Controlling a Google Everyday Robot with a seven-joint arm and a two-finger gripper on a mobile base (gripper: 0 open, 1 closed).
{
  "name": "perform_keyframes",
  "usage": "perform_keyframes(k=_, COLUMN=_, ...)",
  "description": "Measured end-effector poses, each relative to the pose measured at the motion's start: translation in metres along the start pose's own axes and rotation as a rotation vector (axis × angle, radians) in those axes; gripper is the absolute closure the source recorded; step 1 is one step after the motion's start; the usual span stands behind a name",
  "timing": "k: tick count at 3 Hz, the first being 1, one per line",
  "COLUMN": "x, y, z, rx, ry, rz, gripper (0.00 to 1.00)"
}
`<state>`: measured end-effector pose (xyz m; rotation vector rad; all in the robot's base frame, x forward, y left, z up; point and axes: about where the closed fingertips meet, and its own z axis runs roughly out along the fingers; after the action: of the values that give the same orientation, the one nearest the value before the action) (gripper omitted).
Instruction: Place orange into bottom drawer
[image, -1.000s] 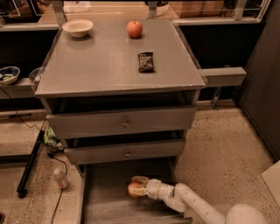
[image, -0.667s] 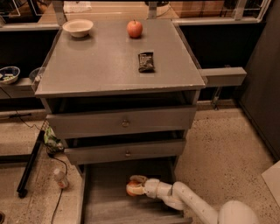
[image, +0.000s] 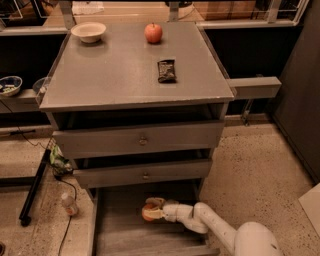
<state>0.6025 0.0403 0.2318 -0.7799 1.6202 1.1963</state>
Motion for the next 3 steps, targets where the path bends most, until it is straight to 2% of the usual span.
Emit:
perform_keyframes(k=1, x=-0.005, y=0.01, z=0.007, rx=0.012, ry=-0.011, rz=-0.014, gripper=1.0)
perform_keyframes(k=2, x=-0.007, y=0.031, z=0.027, rx=0.018, ry=-0.019, rz=-0.049, gripper=1.0)
perform_keyframes(k=3, x=-0.003, y=0.027, z=0.031, rx=0.012, ry=-0.022, rz=-0.043, gripper=1.0)
